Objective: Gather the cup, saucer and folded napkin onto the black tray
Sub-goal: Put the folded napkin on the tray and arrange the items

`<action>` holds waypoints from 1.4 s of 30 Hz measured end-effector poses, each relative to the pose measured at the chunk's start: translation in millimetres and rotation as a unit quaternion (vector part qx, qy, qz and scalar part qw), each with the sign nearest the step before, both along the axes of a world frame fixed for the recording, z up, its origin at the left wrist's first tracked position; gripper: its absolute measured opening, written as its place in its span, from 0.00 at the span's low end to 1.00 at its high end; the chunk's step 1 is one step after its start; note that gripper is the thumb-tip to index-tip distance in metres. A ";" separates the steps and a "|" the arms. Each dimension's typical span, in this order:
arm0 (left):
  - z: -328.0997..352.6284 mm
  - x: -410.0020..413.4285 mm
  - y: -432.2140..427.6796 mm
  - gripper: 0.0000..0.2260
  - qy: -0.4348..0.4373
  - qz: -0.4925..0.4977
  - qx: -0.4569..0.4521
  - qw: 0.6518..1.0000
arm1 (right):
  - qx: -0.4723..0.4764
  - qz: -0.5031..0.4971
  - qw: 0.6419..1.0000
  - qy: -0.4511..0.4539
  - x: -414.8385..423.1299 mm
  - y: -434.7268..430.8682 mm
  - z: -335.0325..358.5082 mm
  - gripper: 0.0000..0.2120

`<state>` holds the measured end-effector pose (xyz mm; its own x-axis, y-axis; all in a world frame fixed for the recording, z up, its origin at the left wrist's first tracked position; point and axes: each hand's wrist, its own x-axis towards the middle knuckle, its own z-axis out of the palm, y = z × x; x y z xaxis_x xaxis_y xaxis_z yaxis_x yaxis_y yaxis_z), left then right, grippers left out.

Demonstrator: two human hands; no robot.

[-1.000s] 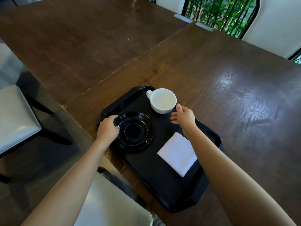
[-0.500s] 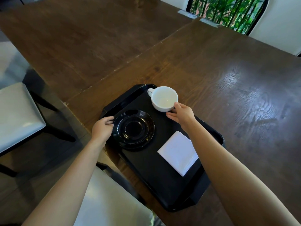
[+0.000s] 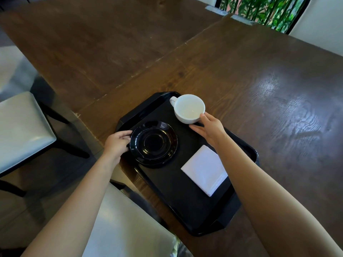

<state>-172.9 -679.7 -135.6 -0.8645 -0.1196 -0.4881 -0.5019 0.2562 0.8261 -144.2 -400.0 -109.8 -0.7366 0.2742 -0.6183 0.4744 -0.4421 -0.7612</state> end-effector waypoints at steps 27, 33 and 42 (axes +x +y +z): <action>0.0 139.8 112.4 0.22 0.315 -0.353 -0.306 0.826 | 0.644 0.404 0.649 -0.037 139.0 -12.4 -34.3 0.36; -15.3 129.9 88.3 0.28 0.261 -0.313 -0.458 0.790 | 0.650 0.425 0.628 -0.047 145.8 -9.7 -32.1 0.37; -18.4 129.0 82.4 0.26 0.228 -0.347 -0.441 0.796 | 0.648 0.441 0.620 -0.040 149.0 -10.7 -25.5 0.37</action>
